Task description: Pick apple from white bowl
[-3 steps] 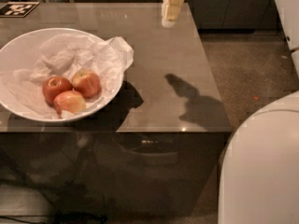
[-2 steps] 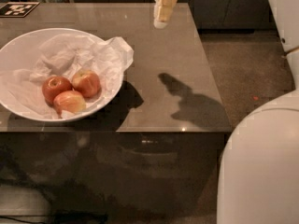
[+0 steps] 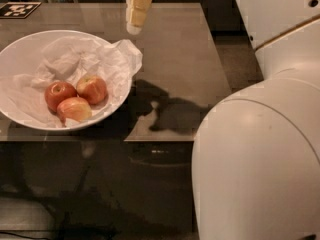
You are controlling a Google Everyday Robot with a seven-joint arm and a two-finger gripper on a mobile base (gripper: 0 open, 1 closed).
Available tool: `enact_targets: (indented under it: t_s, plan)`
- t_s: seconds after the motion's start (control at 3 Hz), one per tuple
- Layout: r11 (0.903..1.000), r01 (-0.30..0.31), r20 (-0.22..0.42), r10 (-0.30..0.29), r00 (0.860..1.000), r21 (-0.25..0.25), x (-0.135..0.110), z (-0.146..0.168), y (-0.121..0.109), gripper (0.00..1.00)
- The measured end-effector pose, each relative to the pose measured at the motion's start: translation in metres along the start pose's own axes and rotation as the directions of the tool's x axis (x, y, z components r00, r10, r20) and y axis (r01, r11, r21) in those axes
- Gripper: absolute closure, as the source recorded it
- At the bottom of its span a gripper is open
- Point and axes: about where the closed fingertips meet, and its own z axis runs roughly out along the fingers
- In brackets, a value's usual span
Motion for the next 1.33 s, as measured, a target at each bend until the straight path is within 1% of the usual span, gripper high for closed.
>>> enact_targets:
  t_s: [0.33, 0.67, 1.0, 1.33]
  plan:
    - [0.9996, 0.007, 0.007, -0.007, 1.000, 0.029, -0.005, 0.003, -0.007, 0.00]
    - [0.9999, -0.015, 0.040, 0.015, 0.999, -0.003, -0.014, 0.032, -0.002, 0.00]
    - [0.9965, -0.039, 0.106, 0.047, 0.993, -0.074, -0.016, 0.075, 0.021, 0.00]
    - [0.9963, -0.040, 0.107, 0.048, 0.993, -0.076, -0.016, 0.075, 0.022, 0.00]
